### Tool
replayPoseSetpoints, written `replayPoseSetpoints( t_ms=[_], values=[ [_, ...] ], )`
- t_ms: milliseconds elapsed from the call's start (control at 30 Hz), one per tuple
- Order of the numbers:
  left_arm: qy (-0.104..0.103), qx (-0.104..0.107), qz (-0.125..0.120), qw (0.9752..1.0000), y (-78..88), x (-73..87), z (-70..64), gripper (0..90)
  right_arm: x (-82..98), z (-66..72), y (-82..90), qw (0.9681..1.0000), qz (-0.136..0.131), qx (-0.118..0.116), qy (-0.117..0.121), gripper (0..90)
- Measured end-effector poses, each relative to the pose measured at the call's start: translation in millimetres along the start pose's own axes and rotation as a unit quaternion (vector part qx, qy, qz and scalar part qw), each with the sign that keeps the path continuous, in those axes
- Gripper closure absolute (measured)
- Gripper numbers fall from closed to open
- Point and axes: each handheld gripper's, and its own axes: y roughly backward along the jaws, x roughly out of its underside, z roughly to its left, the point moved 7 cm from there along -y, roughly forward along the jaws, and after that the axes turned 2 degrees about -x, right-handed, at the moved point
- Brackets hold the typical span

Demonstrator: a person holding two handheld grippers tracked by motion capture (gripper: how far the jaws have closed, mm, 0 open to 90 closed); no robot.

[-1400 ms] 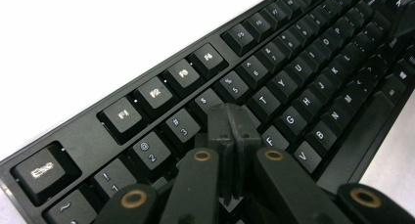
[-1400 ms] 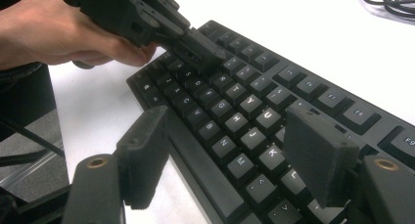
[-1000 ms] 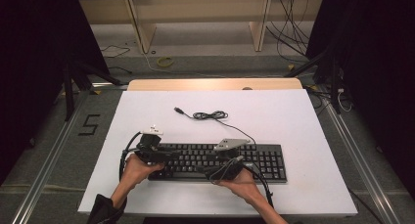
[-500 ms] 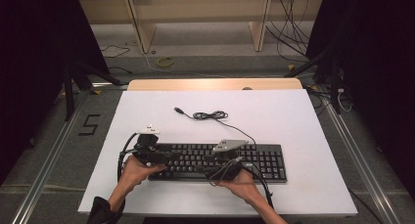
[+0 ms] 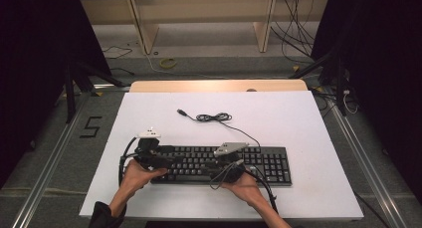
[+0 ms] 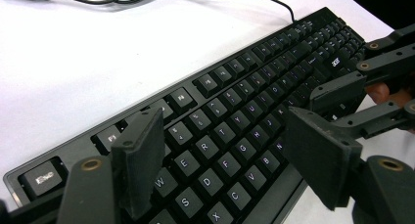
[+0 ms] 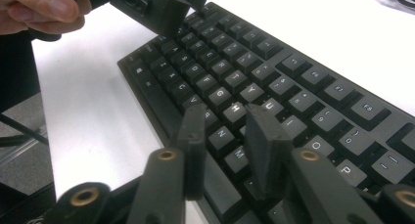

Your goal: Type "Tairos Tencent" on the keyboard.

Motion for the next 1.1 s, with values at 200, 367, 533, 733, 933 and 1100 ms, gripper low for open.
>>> replayPoseSetpoints(
  t_ms=[200,367,533,733,933,1100],
  values=[
    [-0.002,0.000,-0.002,1.0000,0.2,0.0,0.0,29.9,1.0,-0.3,-3.6,1.0000,0.007,0.003,0.005,80.0],
    [-0.001,-0.001,-0.004,1.0000,1.1,-0.4,0.3,29.6,1.7,0.2,-8.7,0.9998,0.015,0.006,0.008,85.2],
    [-0.002,-0.002,-0.001,1.0000,1.0,0.9,1.5,29.3,4.4,2.9,-14.6,0.9995,0.028,0.008,0.014,88.2],
    [-0.001,-0.003,-0.003,1.0000,2.0,2.1,1.5,29.3,4.9,3.4,-21.9,0.9991,0.035,0.017,0.017,89.7],
    [0.002,-0.002,-0.008,1.0000,4.9,2.7,1.7,29.5,3.5,3.7,-26.8,0.9989,0.037,0.021,0.020,90.0],
    [0.002,-0.002,-0.009,1.0000,5.7,3.1,1.7,29.6,5.4,5.0,-29.7,0.9985,0.044,0.025,0.020,90.0]
  ],
)
